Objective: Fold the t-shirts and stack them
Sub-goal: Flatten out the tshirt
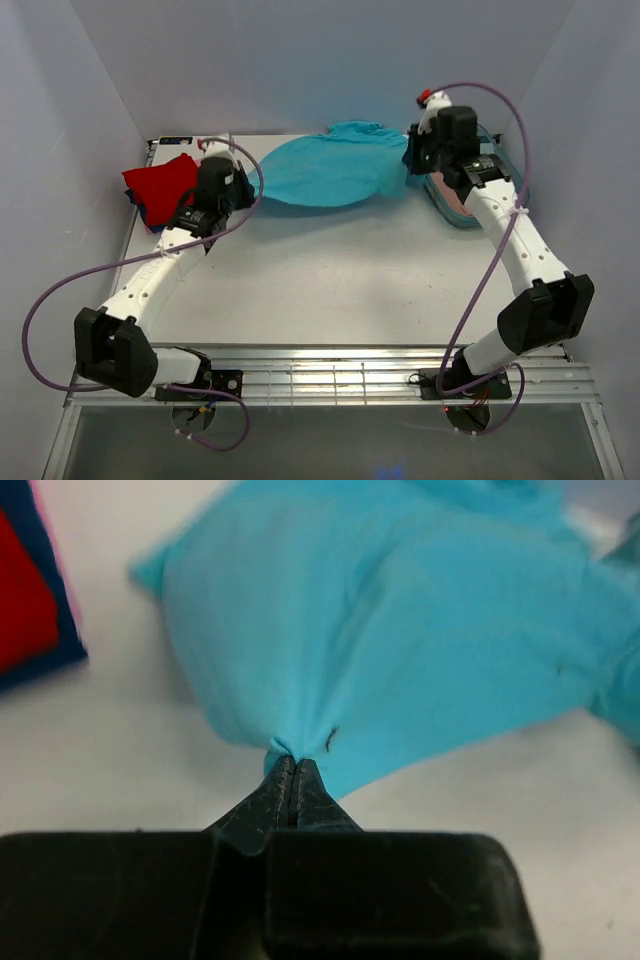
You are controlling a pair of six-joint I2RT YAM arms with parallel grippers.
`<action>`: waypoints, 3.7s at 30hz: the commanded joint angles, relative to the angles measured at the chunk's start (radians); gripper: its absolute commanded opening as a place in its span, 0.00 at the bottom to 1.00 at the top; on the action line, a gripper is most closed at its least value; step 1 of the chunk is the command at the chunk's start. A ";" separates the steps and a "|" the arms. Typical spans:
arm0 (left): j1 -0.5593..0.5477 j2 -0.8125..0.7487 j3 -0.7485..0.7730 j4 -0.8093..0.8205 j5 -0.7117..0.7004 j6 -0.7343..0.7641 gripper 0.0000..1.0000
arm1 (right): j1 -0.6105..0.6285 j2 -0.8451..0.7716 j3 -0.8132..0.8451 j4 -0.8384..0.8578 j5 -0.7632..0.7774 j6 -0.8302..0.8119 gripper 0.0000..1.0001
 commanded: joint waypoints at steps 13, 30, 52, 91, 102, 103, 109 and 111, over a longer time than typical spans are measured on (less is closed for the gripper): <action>-0.059 -0.265 -0.268 -0.599 0.256 -0.305 0.00 | 0.312 -0.305 -0.336 -0.608 0.075 0.368 0.08; -0.065 -0.277 -0.066 -1.082 -0.066 -0.371 0.83 | 0.604 -0.561 -0.548 -0.875 0.131 0.755 0.71; -0.063 0.181 -0.047 -0.541 -0.104 -0.299 0.00 | 0.253 -0.057 -0.493 -0.308 0.458 0.345 0.08; 0.104 0.793 0.373 -0.543 -0.147 -0.201 0.00 | -0.031 0.577 -0.164 -0.390 0.269 0.158 0.08; 0.101 0.741 0.401 -0.480 -0.080 -0.132 0.00 | -0.077 0.617 0.023 -0.414 0.266 0.089 0.08; 0.096 0.723 0.396 -0.457 -0.074 -0.116 0.00 | -0.077 0.592 0.021 -0.401 0.260 0.089 0.08; -0.035 0.554 0.450 -0.316 -0.113 0.008 0.00 | -0.027 0.252 -0.077 -0.334 0.272 0.092 0.29; -0.124 0.501 0.482 -0.290 -0.146 0.032 0.04 | -0.007 0.120 -0.139 -0.331 0.280 0.098 0.43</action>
